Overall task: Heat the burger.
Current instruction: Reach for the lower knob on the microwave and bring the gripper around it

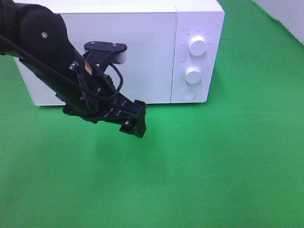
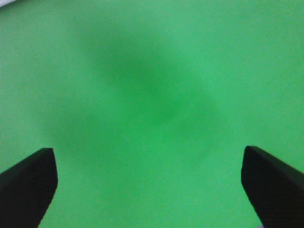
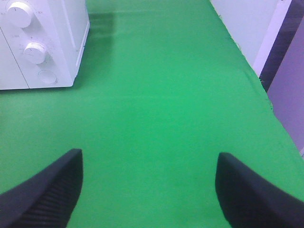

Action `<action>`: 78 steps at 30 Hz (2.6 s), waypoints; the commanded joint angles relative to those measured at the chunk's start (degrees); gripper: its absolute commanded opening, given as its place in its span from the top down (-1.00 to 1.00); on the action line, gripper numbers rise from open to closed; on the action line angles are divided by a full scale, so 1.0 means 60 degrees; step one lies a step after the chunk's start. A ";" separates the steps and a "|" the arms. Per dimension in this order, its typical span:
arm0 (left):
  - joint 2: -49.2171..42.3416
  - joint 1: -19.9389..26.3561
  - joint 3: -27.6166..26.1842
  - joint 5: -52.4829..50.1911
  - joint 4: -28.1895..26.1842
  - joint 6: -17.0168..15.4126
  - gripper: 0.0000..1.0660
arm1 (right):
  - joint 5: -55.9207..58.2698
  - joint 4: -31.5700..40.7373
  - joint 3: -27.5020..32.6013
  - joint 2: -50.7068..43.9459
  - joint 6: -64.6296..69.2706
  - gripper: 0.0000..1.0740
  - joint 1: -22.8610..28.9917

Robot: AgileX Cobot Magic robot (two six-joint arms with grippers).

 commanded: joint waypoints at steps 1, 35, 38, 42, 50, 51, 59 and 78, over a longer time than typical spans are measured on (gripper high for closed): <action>-0.0258 0.0010 -0.0057 0.1919 -0.0019 -0.0048 -0.84 | -0.0019 -0.0048 0.0010 -0.0267 0.0029 -0.39 -0.0038; -0.5462 0.7296 0.1232 0.5090 -0.0172 0.1022 -0.84 | -0.0019 -0.0048 0.0010 -0.0267 0.0029 -0.39 -0.0038; -0.5911 0.7296 0.1709 0.4994 -0.0115 0.1022 -0.84 | -0.0019 -0.0048 0.0010 -0.0267 0.0029 -0.39 -0.0038; -0.7429 0.7296 0.2989 0.4727 -0.0019 0.1031 -0.84 | -0.0019 -0.0048 0.0010 -0.0267 0.0029 -0.39 -0.0038; -0.9454 0.7296 0.4316 0.4144 0.0038 0.1070 -0.84 | -0.0019 -0.0048 0.0010 -0.0267 0.0029 -0.39 -0.0038; -1.0075 0.7296 0.4698 0.3906 0.0038 0.1070 -0.84 | -0.0019 -0.0048 0.0010 -0.0267 0.0029 -0.39 -0.0038; -1.2156 0.7296 0.5434 0.3686 0.0162 0.1070 -0.84 | -0.0019 -0.0048 0.0010 -0.0267 0.0029 -0.39 -0.0038; -1.5183 0.7296 0.5701 0.4230 0.0392 0.0945 -0.84 | -0.0019 -0.0048 0.0010 -0.0267 0.0029 -0.39 -0.0038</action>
